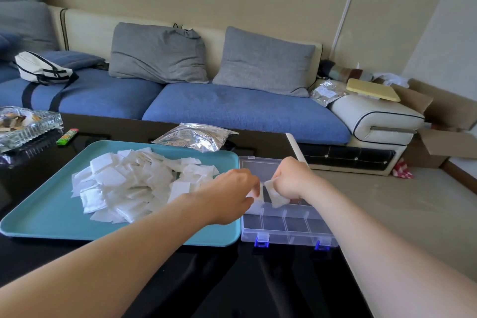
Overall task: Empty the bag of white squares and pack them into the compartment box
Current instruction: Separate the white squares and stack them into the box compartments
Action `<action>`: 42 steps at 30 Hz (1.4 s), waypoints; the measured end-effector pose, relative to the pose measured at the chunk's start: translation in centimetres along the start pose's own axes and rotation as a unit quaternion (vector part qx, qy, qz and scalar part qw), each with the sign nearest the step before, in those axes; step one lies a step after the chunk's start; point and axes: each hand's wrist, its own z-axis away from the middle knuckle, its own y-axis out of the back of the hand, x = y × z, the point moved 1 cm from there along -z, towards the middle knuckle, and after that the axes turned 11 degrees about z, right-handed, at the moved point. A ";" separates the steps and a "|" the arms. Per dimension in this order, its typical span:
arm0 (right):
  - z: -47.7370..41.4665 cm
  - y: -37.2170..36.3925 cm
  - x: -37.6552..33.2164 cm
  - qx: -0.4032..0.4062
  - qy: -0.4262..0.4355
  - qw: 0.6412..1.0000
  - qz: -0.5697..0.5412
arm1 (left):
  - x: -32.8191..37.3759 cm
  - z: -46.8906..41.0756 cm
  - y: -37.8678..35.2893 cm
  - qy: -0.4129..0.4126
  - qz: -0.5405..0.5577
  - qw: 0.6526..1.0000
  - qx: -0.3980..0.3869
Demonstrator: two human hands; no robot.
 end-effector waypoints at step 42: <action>1.9 -1.3 -10.0 0.125 0.233 0.956 0.128 | -5.6 3.3 6.9 0.350 -0.080 0.932 -0.048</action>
